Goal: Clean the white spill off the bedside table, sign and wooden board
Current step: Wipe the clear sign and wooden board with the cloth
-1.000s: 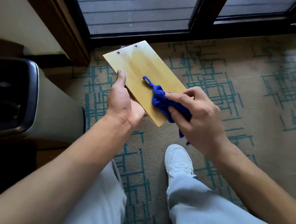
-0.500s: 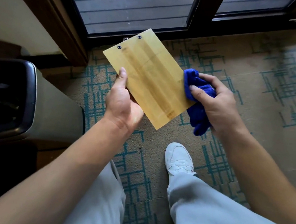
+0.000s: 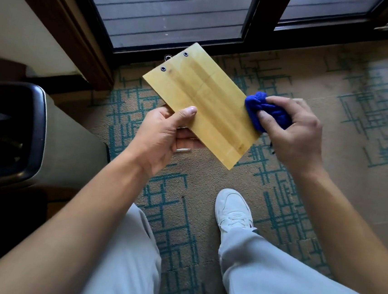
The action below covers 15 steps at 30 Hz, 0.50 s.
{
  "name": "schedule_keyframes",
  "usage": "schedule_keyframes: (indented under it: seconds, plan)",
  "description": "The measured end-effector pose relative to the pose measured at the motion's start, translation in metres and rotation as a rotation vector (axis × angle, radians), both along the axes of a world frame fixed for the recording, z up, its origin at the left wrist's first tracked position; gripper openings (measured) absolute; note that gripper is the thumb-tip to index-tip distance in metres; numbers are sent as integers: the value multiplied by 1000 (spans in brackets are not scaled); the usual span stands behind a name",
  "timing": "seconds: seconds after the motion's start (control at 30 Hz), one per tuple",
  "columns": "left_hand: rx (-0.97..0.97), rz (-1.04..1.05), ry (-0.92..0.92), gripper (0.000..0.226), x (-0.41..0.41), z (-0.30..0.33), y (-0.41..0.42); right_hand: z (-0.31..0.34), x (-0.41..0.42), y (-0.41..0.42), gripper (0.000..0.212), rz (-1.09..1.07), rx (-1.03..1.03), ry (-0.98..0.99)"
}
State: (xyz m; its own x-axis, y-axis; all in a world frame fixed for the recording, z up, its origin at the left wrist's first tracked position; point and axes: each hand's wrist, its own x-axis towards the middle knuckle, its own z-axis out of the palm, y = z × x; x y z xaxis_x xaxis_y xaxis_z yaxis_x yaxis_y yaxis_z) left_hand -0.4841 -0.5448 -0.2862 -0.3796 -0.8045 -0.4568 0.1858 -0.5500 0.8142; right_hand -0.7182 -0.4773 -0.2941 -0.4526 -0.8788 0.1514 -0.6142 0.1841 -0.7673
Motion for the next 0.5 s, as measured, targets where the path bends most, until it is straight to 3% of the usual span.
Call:
schedule_keyframes:
  seconds: [0.03, 0.1, 0.23, 0.37, 0.5]
  plan:
    - [0, 21, 2, 20, -1, -1, 1, 1, 3, 1, 29, 3, -31, 134]
    - [-4, 60, 3, 15, -4, -3, 2, 5, 16, 3, 28, 68, -88, 208]
    - [7, 148, 9, 9, -9, -5, 5, 3, 43, 12, 25, 260, -77, 227]
    - [42, 284, 35, 5, -7, -6, 2, 0, 50, 23, 24, 318, -77, 167]
    - [59, 352, 32, 8, -5, -7, 4, 0, 59, 30, 20, 387, -86, 251]
